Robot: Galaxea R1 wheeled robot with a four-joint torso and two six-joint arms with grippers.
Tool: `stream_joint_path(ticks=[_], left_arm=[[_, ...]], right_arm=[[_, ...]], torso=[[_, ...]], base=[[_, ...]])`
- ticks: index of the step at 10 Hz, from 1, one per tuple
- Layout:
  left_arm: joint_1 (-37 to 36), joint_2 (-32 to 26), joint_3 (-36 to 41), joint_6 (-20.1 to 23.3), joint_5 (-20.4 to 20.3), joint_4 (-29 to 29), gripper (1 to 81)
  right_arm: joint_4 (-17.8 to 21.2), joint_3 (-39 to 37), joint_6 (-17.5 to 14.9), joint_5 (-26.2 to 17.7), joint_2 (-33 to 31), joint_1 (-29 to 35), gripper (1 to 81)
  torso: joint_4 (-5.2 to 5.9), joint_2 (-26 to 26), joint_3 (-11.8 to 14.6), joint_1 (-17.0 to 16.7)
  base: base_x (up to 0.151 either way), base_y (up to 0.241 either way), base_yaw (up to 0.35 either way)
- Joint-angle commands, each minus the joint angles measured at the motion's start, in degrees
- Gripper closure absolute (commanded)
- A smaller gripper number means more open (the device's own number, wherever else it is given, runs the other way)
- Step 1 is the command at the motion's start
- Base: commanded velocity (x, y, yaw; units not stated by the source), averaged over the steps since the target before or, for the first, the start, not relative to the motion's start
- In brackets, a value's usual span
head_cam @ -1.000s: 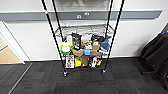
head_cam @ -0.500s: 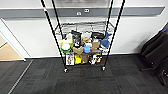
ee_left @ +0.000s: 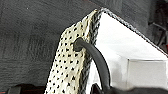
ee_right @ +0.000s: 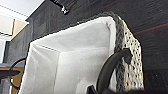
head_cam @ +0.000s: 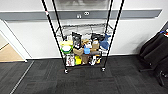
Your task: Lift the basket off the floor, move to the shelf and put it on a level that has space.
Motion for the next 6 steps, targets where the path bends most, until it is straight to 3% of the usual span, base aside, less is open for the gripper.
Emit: stream_joint_path(ticks=[1, 4, 5, 6], left_arm=[[-5.92, -2.62, 3.36, -0.66, 2.83, -2.81, 81.1], [-5.92, -2.88, 3.36, -0.66, 2.48, -3.68, 81.1], [-5.92, -2.8, 3.36, -0.66, 2.39, -4.12, 81.1], [-5.92, -2.71, 3.36, -0.66, 2.3, -4.48, 81.1]], right_arm=[[0.35, 2.67, 0.05, -2.19, -0.69, 5.32, 81.1], [0.0, 3.46, 0.05, -2.8, -0.78, 6.82, 81.1], [-0.18, 3.46, 0.05, -2.89, -0.96, 7.08, 81.1], [-0.18, 3.46, 0.05, -2.89, -1.05, 7.17, 81.1]], torso=[[0.0, 5.51, 5.02, -3.54], [0.0, 11.34, 10.41, -7.41], [0.0, 13.32, 7.0, -8.7], [0.0, 14.76, 8.35, -9.7]], base=[[0.0, 0.0, 0.0], [0.0, 0.0, 0.0], [0.0, 0.0, 0.0], [0.0, 0.0, 0.0]])
